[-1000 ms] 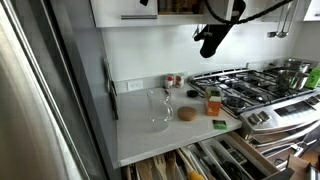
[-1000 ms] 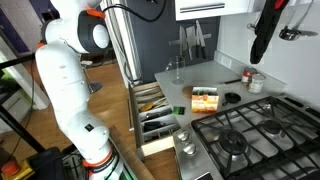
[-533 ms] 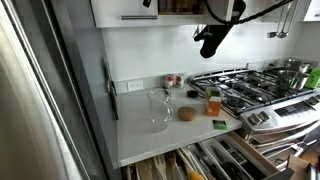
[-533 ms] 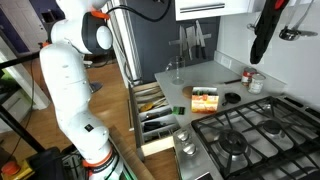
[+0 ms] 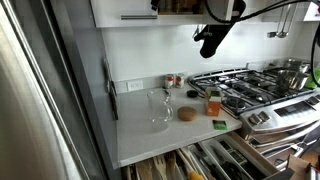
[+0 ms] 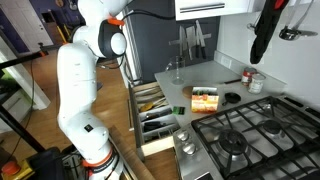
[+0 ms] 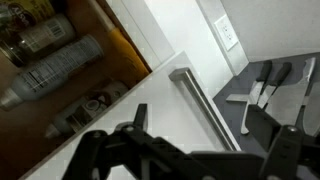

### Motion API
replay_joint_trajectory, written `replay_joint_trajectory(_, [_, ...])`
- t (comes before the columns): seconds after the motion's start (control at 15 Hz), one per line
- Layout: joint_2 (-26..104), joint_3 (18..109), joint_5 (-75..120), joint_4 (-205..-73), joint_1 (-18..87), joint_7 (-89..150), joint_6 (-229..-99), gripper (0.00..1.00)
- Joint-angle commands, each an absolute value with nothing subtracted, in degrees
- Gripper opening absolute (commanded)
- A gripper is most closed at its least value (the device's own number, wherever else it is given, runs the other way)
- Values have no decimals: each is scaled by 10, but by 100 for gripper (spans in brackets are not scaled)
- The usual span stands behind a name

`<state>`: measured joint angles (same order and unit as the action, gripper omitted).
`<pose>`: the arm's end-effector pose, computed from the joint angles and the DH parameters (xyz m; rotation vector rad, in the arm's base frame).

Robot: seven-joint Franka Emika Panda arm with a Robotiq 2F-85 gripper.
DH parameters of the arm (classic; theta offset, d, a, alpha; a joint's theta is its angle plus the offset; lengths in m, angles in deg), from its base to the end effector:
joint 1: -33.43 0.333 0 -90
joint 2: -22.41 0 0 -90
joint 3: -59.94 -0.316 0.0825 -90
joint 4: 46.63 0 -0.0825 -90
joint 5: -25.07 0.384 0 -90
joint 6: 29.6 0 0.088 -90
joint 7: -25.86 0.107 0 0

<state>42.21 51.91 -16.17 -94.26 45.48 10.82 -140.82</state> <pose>0.6230 0.1497 0.8245 2.2110 0.6539 0.9556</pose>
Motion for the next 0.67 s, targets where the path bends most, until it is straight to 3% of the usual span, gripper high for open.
replay_joint_trajectory(0.0, [461,541,-119,-871,453,28,-1391,100])
replay_joint_trajectory(0.6, [505,577,-17,-797,437,-151,-1329,100])
